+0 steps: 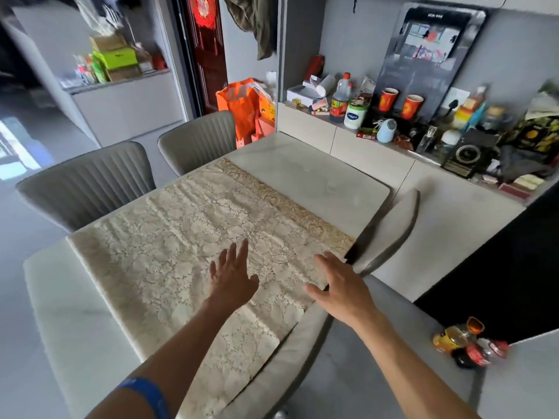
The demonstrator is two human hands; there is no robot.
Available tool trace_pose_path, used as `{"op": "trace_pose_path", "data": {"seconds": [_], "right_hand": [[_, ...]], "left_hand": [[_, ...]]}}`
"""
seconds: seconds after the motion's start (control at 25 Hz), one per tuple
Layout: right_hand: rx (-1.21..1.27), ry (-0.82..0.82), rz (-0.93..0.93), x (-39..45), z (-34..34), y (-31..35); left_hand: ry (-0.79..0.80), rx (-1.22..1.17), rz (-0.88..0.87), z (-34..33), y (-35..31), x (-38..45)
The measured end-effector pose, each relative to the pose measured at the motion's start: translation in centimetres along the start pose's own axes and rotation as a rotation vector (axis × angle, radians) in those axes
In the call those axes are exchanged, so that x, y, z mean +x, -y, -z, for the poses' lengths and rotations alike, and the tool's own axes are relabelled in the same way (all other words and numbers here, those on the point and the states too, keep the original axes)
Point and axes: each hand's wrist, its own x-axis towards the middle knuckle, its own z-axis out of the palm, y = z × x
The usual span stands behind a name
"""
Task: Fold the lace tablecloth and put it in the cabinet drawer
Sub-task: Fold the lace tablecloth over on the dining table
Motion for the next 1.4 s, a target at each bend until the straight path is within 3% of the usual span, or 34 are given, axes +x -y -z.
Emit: {"op": "trace_pose_path", "data": {"seconds": [0.28,0.48,0.8,0.88,0.96,1.08,1.4], "right_hand": [[0.009,0.08,-0.006,13.7,1.7,-5.4],[0.066,0.17,-0.024,24.3,0.9,-5.1],[0.092,0.381,0.037,44.2,-7.3,-6.6],[0.11,0.352,0.047,47.6,-10.5,-6.7],[0.191,0.283,-0.025,50.2,-13.2,-6.5],[0.266,0.325,-0.12,52.2,-16.0,-6.2],[0.22,0.303,0.01,54.3,-17.2,-7.1]], "left_hand": [[0.051,-0.079,0.105,-2.5,-4.4,13.3],[0.007,-0.064,0.23,-2.6,-2.7,18.8],[0.035,-0.175,0.508,-6.8,-1.2,28.2],[0.091,-0.25,0.567,-8.7,-1.1,30.8],[0.121,-0.279,0.599,-10.5,-0.9,32.8],[0.112,-0.365,0.654,-12.8,-0.5,33.9],[0.078,-0.314,0.606,-13.8,-1.4,34.0]]}}
